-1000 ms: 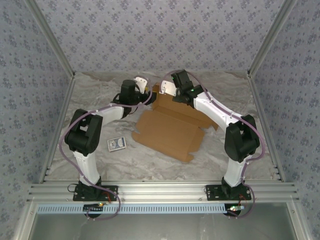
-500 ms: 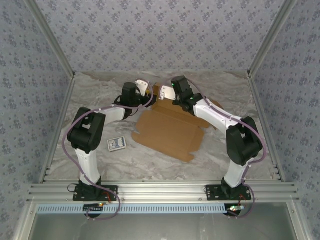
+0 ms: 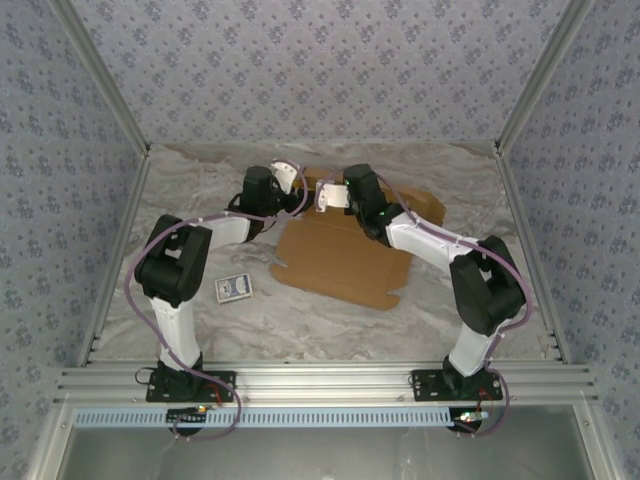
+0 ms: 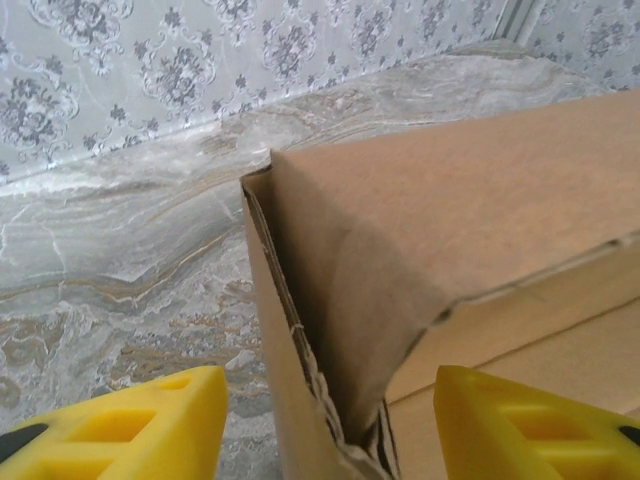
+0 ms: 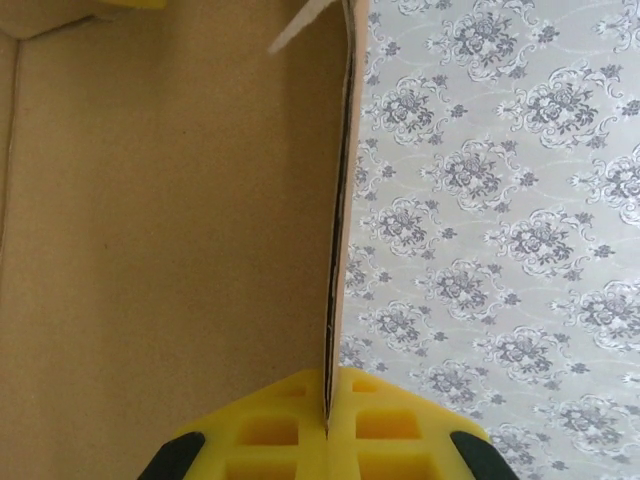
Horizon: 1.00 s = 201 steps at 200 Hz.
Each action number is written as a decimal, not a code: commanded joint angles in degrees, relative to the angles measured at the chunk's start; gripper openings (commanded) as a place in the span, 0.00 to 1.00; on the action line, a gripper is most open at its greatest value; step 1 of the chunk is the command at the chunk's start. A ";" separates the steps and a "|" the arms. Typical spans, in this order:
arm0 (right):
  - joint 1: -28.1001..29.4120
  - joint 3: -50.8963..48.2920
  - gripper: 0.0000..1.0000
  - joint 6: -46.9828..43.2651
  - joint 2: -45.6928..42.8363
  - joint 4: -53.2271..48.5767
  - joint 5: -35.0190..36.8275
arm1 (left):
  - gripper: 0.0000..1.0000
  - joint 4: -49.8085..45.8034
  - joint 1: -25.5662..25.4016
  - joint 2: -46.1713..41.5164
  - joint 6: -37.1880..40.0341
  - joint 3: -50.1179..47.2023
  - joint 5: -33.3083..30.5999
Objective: Fold the paper box
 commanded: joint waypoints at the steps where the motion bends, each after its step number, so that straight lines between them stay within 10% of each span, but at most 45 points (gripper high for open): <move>1: 0.04 -3.33 0.00 -5.59 -0.06 2.97 1.75 | 0.60 2.87 0.24 0.30 1.72 -1.32 3.13; 109: -0.27 -6.14 0.00 -6.46 0.56 10.78 1.73 | 0.76 0.19 6.41 -12.90 -8.92 -9.03 9.81; 201: -0.18 -6.46 0.00 -6.32 0.65 11.75 2.01 | 0.74 -22.74 7.91 -6.81 -30.07 12.19 15.36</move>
